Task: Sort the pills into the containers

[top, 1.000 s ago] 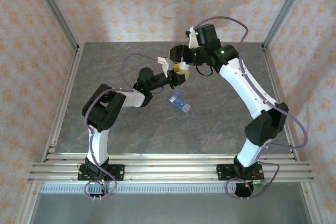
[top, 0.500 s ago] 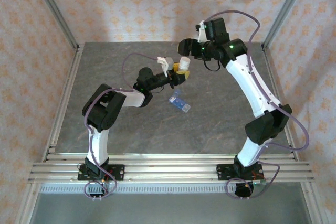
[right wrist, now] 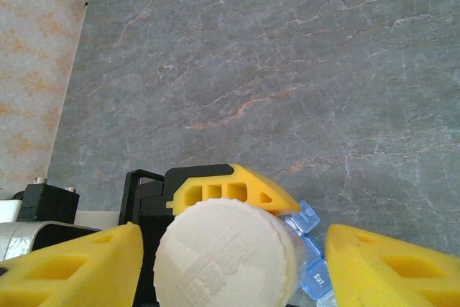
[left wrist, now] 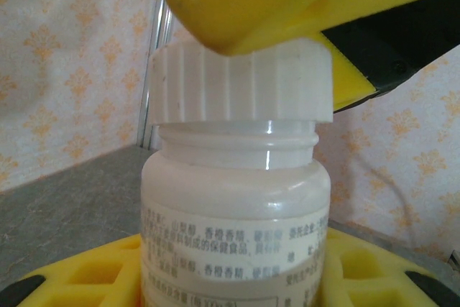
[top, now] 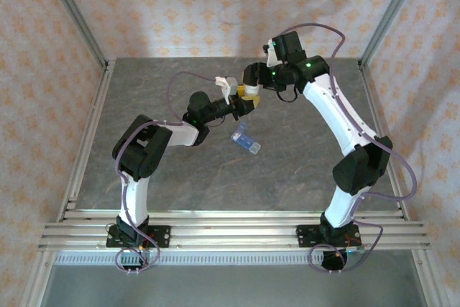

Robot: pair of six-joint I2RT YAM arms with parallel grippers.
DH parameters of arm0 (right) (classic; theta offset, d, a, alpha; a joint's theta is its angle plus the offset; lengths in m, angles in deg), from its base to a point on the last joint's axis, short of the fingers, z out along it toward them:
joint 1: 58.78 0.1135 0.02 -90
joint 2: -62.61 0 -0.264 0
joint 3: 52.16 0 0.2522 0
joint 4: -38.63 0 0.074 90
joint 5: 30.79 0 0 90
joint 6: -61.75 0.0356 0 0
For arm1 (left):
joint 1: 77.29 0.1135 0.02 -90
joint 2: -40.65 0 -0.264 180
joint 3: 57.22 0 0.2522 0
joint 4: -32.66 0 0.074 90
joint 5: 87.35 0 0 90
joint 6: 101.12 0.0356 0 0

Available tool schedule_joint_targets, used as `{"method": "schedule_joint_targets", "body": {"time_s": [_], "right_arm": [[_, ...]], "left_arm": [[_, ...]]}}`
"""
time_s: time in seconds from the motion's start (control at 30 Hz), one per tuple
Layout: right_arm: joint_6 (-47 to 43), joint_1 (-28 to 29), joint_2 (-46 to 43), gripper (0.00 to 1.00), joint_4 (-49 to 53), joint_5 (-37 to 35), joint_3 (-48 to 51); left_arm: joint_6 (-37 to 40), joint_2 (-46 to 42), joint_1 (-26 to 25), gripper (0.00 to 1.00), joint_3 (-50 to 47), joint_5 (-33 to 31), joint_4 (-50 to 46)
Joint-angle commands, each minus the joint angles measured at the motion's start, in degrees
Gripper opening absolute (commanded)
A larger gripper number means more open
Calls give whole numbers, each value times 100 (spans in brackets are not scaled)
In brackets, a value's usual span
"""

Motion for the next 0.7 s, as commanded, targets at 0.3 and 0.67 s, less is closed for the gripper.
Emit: {"method": "schedule_joint_targets", "body": {"time_s": [0.3, 0.67], "right_arm": [[-65, 29, 114, 54, -10, 132, -89], [-348, 31, -41, 26, -175, 91, 42]], "left_arm": [[-76, -318, 33, 0, 129, 141, 317], [-126, -328, 33, 0, 131, 163, 315]]}}
